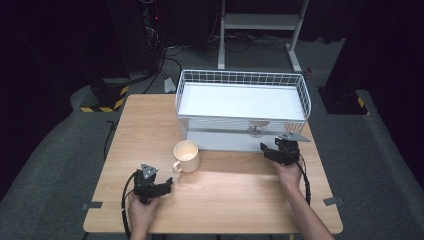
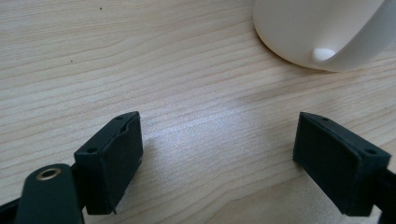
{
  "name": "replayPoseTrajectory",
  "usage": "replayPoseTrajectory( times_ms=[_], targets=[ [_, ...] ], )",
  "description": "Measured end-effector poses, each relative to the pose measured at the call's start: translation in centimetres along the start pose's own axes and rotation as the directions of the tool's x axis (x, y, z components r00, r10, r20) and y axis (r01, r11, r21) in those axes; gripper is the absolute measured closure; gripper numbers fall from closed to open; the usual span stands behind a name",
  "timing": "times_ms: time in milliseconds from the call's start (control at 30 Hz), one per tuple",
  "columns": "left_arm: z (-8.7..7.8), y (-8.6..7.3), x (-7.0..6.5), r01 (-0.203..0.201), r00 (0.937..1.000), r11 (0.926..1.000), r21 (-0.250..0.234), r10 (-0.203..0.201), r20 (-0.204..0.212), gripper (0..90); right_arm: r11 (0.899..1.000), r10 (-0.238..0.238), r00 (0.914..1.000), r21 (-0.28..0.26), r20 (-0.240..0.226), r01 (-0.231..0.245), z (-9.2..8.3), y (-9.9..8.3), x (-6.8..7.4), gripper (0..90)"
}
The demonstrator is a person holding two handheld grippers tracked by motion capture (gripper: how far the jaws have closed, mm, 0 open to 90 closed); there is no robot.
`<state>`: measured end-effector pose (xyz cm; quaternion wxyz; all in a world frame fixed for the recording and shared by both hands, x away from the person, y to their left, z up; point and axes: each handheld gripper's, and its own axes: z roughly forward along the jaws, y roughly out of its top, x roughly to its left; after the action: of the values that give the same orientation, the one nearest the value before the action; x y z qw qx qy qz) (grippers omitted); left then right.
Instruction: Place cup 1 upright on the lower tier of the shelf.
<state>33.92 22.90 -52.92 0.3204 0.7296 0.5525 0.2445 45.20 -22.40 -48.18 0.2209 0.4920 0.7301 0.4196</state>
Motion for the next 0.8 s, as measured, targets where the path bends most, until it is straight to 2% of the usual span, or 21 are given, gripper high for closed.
replayPoseTrajectory(
  times_ms=[200,400,800],
  targets=[
    [0.0,0.0,0.0,0.000,1.0000,1.0000,0.000,0.000,0.000,16.0,1.000,-0.012,0.9995,-0.028,-0.029,0.011,-1.3,0.3,0.3,32.2],
    [0.0,0.0,0.0,0.000,1.0000,1.0000,0.000,0.000,0.000,16.1,0.999,-0.016,0.9991,-0.040,-0.040,0.015,-1.8,0.2,0.4,32.3],
    [0.0,0.0,0.0,-0.001,1.0000,1.0000,0.000,0.001,0.000,16.1,0.998,0.000,0.9982,-0.056,-0.060,-0.004,-3.4,-0.7,-0.2,32.4]
  ],
)
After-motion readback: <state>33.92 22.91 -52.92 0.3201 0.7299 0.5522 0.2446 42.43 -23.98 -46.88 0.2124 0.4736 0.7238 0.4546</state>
